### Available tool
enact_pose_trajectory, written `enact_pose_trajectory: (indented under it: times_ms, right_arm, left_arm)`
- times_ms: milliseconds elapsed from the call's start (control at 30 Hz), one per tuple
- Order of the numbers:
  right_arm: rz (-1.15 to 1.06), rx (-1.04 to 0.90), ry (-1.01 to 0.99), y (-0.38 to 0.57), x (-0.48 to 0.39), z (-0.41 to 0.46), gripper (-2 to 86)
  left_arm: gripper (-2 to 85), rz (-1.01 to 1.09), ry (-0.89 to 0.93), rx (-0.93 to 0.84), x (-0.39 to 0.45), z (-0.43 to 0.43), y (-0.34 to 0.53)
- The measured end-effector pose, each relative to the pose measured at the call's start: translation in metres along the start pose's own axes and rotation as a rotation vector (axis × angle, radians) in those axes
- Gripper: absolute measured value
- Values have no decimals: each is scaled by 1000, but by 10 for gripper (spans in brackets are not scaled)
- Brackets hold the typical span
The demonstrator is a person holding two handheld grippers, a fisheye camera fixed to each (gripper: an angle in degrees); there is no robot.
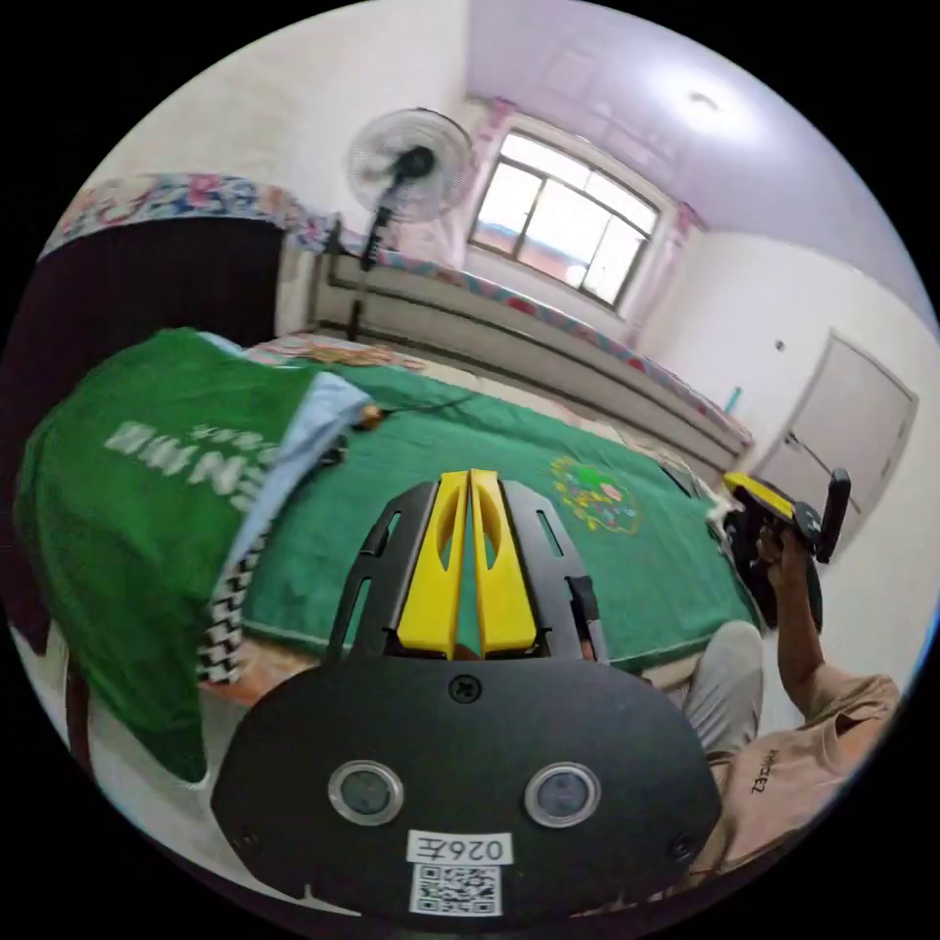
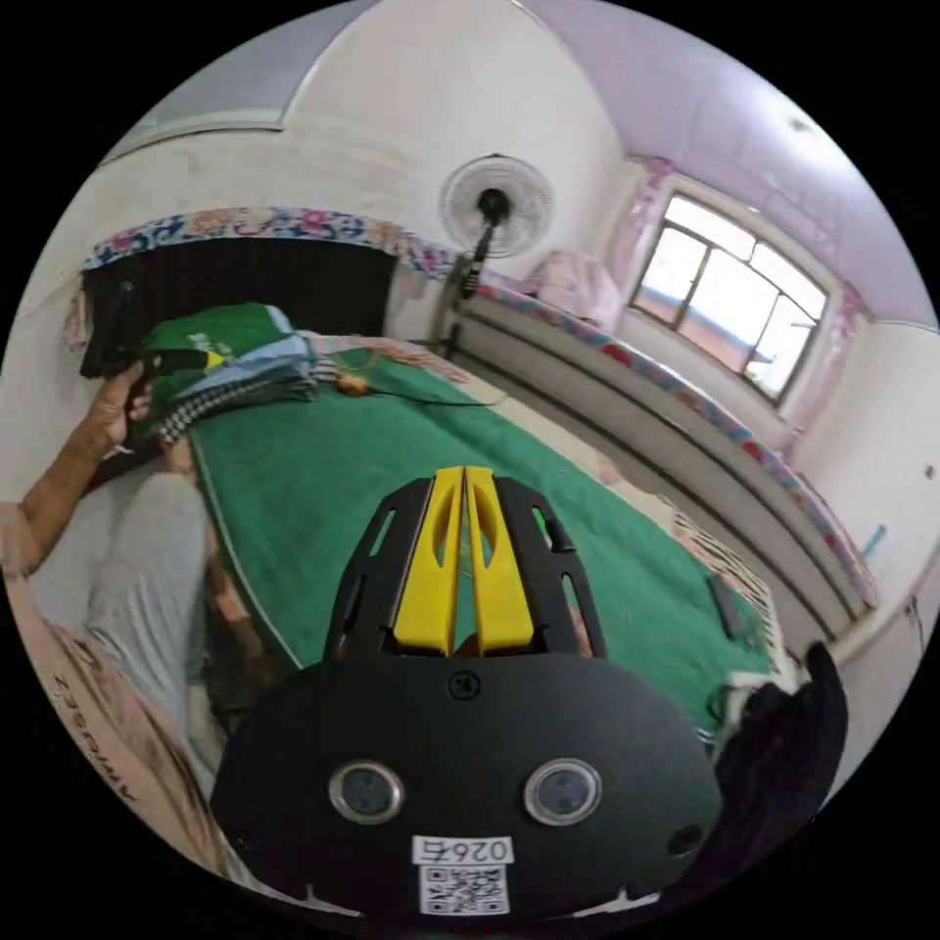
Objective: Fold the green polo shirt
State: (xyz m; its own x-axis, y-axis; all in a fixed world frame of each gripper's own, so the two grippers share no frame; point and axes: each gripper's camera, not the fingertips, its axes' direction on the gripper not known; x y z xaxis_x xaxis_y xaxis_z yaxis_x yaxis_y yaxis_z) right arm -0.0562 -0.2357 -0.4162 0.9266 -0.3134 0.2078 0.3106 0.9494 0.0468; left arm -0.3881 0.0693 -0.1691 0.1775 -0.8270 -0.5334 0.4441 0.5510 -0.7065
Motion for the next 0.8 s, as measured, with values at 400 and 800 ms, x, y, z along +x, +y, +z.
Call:
enact_pose_trajectory:
  times_ms: [400,800]
  right_arm:
    - [47,-178,-715,-207,-146,205,54]
    - [70,-196,-539,-304,-206,309,94]
  left_arm:
    - [224,170,-539,110,-90,-100,85]
    - [167,101,-575,-51,-114,-106,58]
